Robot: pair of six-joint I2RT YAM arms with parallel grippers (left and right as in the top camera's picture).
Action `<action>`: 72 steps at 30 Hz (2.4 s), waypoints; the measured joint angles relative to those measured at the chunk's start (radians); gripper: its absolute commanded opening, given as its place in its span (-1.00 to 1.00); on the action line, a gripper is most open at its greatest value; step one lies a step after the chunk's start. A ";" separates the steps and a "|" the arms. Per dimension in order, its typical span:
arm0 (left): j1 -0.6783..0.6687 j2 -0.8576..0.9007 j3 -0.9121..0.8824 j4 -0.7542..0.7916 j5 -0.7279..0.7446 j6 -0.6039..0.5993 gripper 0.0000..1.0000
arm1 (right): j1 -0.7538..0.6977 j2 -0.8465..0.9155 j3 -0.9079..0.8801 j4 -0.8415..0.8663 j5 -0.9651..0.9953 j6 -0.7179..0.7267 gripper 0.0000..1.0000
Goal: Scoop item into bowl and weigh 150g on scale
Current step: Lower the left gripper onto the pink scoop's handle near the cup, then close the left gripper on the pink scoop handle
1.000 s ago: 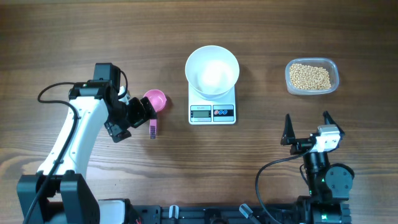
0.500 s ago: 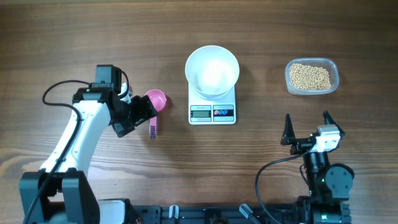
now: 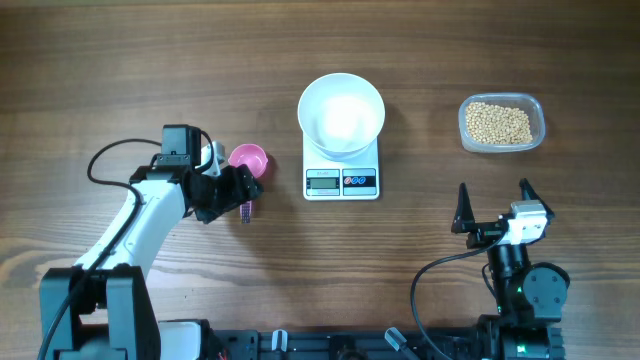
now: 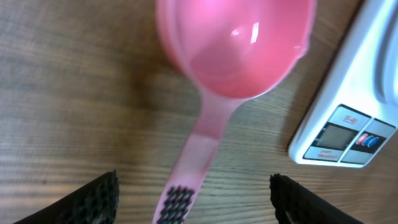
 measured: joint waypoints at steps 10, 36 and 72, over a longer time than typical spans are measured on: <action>0.000 0.000 -0.002 0.049 0.051 0.073 0.63 | 0.000 0.000 0.000 0.000 0.000 0.000 0.99; 0.000 0.000 -0.043 0.098 0.074 0.119 0.57 | 0.000 0.000 0.000 0.000 0.000 0.000 0.99; 0.000 0.000 -0.045 0.099 0.074 0.123 0.82 | 0.000 0.000 0.000 0.000 0.000 0.000 0.99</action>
